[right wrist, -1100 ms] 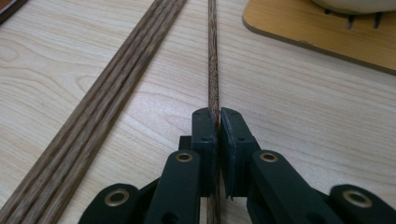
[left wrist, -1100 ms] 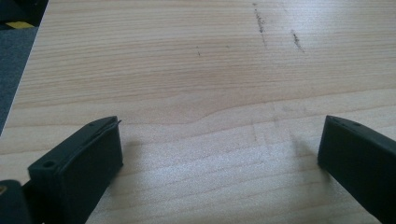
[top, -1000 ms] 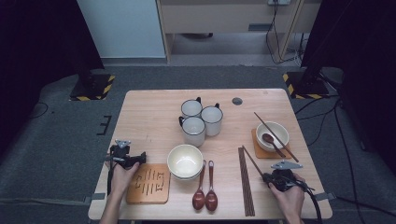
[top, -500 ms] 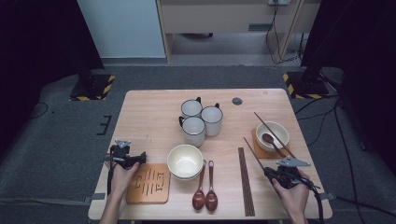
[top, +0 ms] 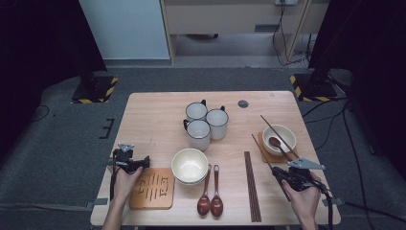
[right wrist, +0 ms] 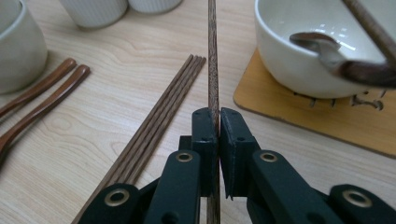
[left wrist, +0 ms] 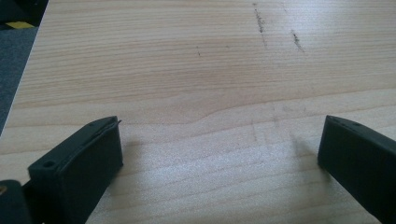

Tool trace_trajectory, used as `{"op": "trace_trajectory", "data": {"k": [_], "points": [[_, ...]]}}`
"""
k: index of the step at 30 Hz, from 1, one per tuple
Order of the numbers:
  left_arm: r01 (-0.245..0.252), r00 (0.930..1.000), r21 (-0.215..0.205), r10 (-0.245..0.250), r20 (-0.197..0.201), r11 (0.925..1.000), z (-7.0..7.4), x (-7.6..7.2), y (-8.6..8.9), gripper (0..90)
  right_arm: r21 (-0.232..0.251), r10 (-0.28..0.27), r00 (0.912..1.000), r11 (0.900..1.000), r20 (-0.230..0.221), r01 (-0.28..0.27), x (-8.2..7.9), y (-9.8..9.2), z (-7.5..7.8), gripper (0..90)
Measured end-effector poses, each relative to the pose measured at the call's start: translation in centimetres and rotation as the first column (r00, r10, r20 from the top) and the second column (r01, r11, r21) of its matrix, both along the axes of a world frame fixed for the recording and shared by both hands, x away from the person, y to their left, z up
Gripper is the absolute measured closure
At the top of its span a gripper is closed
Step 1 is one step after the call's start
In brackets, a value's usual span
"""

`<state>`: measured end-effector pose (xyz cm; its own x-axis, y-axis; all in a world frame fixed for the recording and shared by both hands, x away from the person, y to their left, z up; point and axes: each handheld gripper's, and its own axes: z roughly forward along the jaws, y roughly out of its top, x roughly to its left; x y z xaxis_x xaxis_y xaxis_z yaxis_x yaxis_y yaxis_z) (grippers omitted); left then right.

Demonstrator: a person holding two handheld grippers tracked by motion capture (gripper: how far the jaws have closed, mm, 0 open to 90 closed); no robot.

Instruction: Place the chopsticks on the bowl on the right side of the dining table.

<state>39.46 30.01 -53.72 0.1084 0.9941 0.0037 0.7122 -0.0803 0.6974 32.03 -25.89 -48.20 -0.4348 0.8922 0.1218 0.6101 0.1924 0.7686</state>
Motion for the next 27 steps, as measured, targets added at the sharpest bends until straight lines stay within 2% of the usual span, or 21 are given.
{"op": "trace_trajectory", "data": {"k": [18, 27], "points": [[0.0, 1.0, 0.0, 0.0, 0.0, 1.0, 0.0, 0.0, 0.0, 0.0, 0.036, 0.012, 0.9968, 0.999, 0.079, -0.014, -0.3, -0.2, 2.6, 85.2], [0.0, 1.0, 0.0, 0.0, 0.0, 1.0, 0.0, 0.0, 0.0, 0.0, 0.062, -0.001, 0.9934, 0.998, 0.115, -0.006, -0.4, -0.7, 3.9, 85.2]]}}
